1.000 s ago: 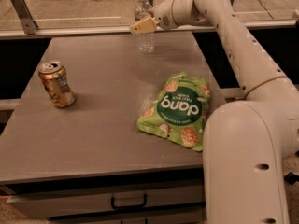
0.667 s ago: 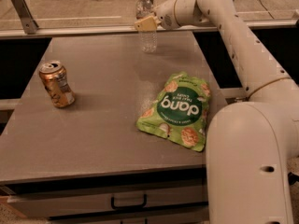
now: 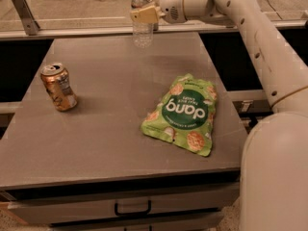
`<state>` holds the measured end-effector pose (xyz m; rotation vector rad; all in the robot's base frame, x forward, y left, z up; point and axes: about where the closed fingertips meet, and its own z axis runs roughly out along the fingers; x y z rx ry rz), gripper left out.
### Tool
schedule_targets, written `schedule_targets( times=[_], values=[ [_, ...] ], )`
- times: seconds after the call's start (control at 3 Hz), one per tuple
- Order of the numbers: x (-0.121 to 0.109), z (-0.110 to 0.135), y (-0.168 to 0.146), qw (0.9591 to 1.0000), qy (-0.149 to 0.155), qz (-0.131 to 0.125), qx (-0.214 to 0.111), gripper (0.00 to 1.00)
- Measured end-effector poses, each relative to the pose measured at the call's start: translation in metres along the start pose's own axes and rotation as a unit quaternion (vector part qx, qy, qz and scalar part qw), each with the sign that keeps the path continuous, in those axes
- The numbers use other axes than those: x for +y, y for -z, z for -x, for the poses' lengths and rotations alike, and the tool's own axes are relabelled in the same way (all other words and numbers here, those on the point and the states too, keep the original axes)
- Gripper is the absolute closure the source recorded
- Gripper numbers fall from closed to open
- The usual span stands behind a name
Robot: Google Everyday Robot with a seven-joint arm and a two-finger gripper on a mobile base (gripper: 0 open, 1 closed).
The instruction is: Pick water bottle
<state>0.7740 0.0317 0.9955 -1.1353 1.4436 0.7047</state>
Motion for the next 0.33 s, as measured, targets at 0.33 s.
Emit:
schedule_targets(
  times=[0.33],
  values=[
    [0.0072,0.0059,-0.0068,0.9999,0.005,0.01,-0.01,1.0]
  ],
)
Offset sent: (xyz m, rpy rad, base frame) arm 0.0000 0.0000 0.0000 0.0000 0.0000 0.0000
